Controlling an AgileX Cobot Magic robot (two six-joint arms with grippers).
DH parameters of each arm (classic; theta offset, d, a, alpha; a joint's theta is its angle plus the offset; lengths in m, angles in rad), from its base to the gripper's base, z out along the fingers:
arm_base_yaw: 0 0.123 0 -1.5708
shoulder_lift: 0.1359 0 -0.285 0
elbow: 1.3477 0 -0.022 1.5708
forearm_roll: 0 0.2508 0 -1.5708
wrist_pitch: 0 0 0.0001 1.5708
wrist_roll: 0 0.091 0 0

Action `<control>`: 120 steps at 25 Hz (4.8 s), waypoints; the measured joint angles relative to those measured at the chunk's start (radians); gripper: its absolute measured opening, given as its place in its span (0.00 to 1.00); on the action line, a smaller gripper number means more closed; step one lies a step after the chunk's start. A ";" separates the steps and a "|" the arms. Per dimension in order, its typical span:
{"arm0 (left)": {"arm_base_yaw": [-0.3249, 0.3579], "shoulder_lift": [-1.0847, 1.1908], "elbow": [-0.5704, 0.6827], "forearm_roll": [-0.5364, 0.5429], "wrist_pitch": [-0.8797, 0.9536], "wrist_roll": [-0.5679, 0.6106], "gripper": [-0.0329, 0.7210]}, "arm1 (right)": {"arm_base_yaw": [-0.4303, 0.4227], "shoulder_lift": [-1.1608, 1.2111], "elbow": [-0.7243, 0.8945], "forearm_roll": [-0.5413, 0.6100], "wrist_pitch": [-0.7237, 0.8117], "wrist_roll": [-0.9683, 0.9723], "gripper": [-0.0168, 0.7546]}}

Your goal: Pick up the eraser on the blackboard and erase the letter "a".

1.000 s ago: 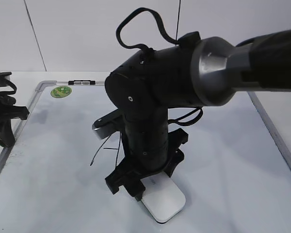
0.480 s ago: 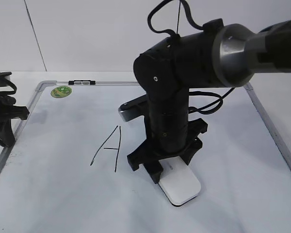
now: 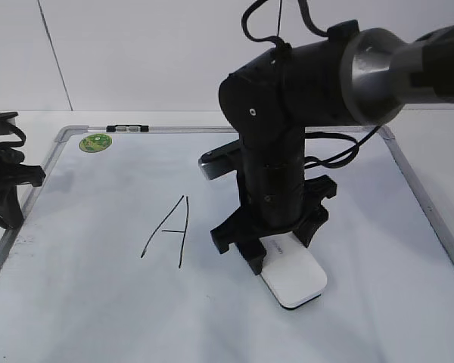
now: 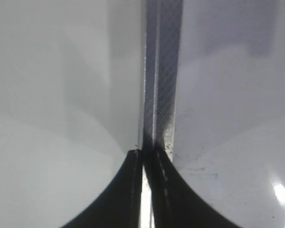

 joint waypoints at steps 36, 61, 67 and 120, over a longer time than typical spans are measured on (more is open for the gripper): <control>0.000 0.001 0.000 -0.010 0.002 0.004 0.06 | -0.480 -0.263 -0.019 -0.036 0.053 0.036 0.73; 0.000 0.001 0.000 -0.023 0.002 0.012 0.06 | -0.552 -0.032 -0.019 0.043 0.049 -0.078 0.73; 0.000 0.001 0.000 -0.023 0.002 0.012 0.06 | -0.552 -0.019 -0.019 0.016 0.049 -0.078 0.73; 0.000 0.001 0.000 -0.038 0.002 0.017 0.06 | -0.552 -0.014 -0.019 0.016 0.031 -0.076 0.73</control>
